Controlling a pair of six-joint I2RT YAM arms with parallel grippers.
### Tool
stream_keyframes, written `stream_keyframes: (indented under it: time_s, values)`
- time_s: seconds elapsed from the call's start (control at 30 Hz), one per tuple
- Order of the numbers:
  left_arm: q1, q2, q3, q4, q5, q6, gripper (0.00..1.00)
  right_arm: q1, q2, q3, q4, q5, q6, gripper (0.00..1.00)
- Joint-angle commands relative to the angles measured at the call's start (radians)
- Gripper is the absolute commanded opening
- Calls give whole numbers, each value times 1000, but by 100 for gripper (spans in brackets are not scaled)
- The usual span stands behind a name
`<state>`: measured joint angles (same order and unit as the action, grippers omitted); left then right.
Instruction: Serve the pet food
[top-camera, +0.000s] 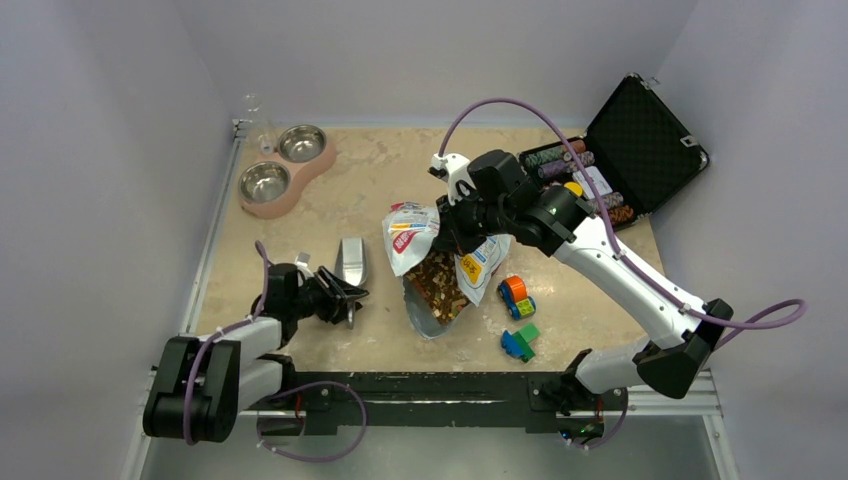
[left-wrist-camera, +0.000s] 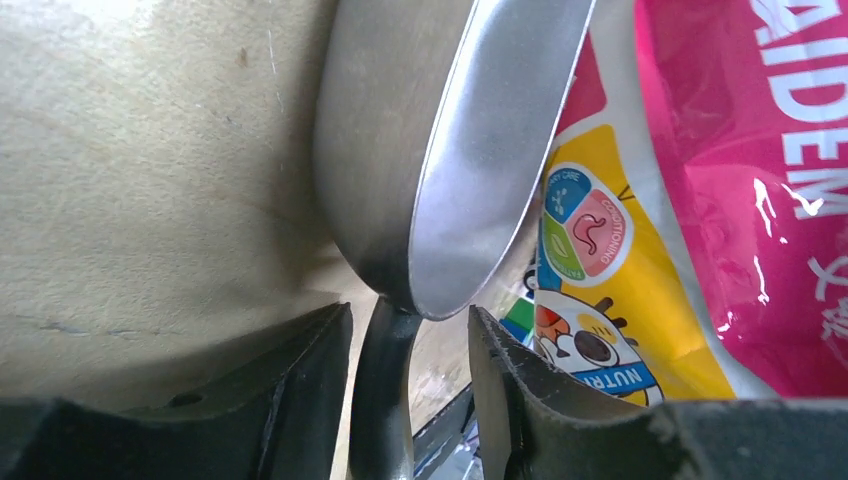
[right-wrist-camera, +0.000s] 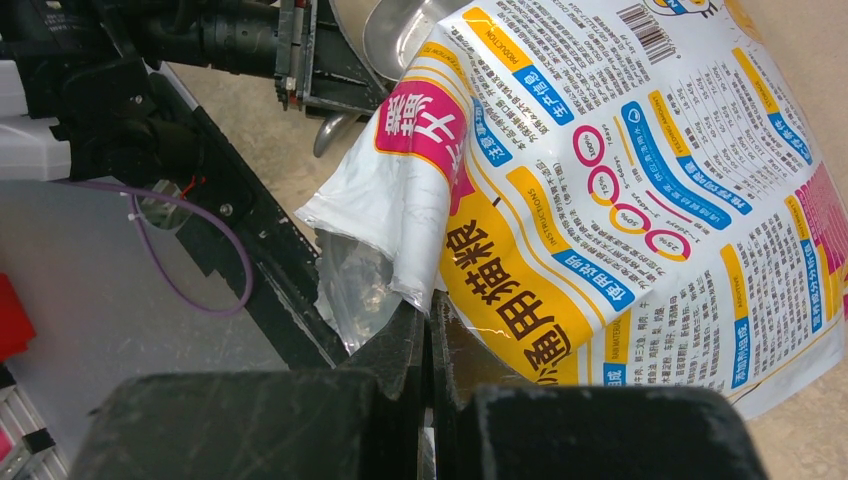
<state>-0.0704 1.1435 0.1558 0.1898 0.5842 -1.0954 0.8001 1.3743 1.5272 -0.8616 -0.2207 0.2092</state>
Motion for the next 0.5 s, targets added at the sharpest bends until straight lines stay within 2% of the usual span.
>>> stream_keyframes:
  time_s: [0.0,0.13,0.27,0.47]
  values:
    - [0,24,-133,249,-64,-76,52,7,-41,65,108,-49,27,0]
    - [0,-19,-155,253,-77,-72,50,7,-37,64,111,-53,30,0]
    - [-2,-126,-202,208,-119,-85,46,7,-35,61,116,-62,34,0]
    - [-3,-303,-231,34,-171,-95,48,8,-32,55,122,-70,36,0]
